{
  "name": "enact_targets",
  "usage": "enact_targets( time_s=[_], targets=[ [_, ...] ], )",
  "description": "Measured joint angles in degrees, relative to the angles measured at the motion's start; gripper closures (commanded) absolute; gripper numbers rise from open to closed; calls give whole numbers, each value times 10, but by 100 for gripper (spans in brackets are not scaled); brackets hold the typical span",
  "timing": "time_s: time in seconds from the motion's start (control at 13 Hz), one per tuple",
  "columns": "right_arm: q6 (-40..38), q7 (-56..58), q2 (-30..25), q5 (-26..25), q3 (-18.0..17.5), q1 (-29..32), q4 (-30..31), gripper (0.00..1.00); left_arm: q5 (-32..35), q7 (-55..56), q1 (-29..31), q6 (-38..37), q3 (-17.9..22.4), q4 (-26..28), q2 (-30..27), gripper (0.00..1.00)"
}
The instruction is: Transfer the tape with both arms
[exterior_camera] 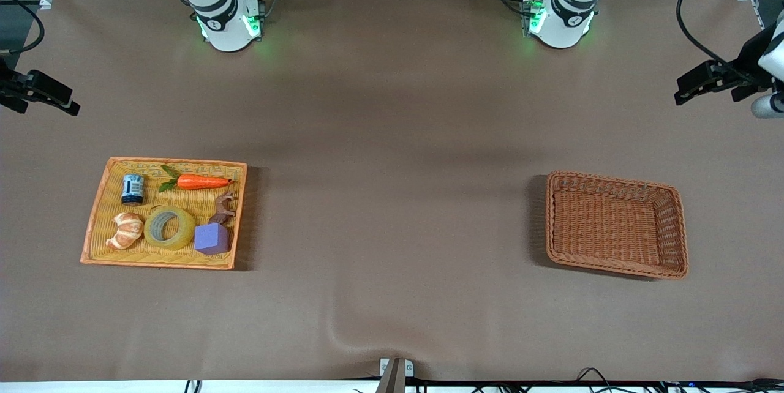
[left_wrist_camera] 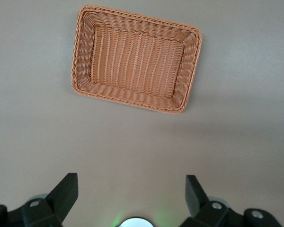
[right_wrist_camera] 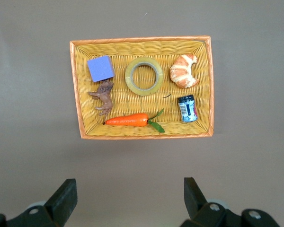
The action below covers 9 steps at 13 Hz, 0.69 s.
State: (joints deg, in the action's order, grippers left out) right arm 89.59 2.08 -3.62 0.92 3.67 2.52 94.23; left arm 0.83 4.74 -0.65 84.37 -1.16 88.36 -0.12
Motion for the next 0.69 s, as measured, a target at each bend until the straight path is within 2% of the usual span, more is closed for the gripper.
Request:
enact_targets(
  time_s=[0.46, 0.69],
  targets=[
    [-7, 5, 2, 0, -5, -2, 0, 0, 0, 0, -1, 14, -3, -2, 17, 0],
    [-5, 9, 21, 0, -7, -2, 3, 0, 0, 0, 0, 14, -2, -2, 25, 0]
  ],
)
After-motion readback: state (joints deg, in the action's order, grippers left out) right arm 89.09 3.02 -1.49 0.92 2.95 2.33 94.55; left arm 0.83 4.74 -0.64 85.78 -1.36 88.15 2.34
